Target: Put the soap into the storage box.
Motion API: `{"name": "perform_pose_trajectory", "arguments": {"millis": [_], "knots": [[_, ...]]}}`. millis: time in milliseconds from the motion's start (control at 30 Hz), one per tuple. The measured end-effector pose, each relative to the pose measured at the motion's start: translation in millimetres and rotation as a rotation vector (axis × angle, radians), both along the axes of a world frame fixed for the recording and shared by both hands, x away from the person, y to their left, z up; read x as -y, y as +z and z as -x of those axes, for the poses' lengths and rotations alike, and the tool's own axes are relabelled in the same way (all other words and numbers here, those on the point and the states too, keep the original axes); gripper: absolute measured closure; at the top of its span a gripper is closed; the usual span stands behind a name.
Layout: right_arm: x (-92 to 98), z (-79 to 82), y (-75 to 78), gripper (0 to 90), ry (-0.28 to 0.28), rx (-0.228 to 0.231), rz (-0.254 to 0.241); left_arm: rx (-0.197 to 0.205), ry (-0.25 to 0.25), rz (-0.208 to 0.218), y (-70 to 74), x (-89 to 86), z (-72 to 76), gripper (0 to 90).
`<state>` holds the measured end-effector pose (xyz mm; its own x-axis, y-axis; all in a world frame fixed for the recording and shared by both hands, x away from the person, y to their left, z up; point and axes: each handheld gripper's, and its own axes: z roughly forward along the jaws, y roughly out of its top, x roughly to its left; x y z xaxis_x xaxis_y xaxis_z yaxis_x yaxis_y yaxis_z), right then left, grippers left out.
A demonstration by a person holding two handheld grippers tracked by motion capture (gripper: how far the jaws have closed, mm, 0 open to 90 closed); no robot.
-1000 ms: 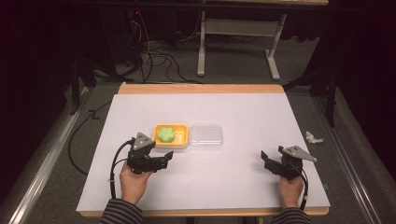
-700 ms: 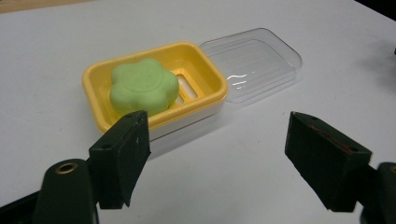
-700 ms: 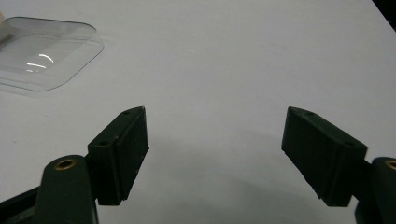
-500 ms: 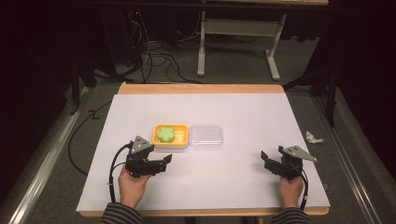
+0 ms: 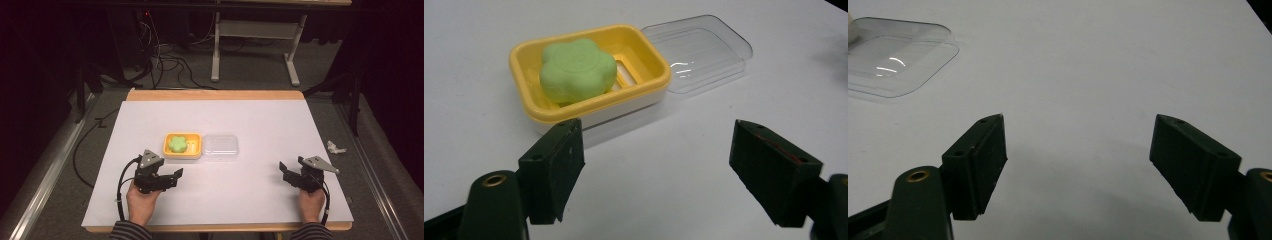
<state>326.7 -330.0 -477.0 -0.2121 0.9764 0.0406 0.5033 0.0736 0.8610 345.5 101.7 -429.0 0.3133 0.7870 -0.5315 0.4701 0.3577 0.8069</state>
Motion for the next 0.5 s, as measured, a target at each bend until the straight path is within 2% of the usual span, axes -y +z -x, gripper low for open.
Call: {"name": "perform_pose_trajectory", "arguments": {"millis": [500], "knots": [[0.0,-0.4,-0.1,23.2,0.005,0.004,0.007,-0.026,0.009,0.001,-12.1,-2.1,-0.5,22.4]]}}
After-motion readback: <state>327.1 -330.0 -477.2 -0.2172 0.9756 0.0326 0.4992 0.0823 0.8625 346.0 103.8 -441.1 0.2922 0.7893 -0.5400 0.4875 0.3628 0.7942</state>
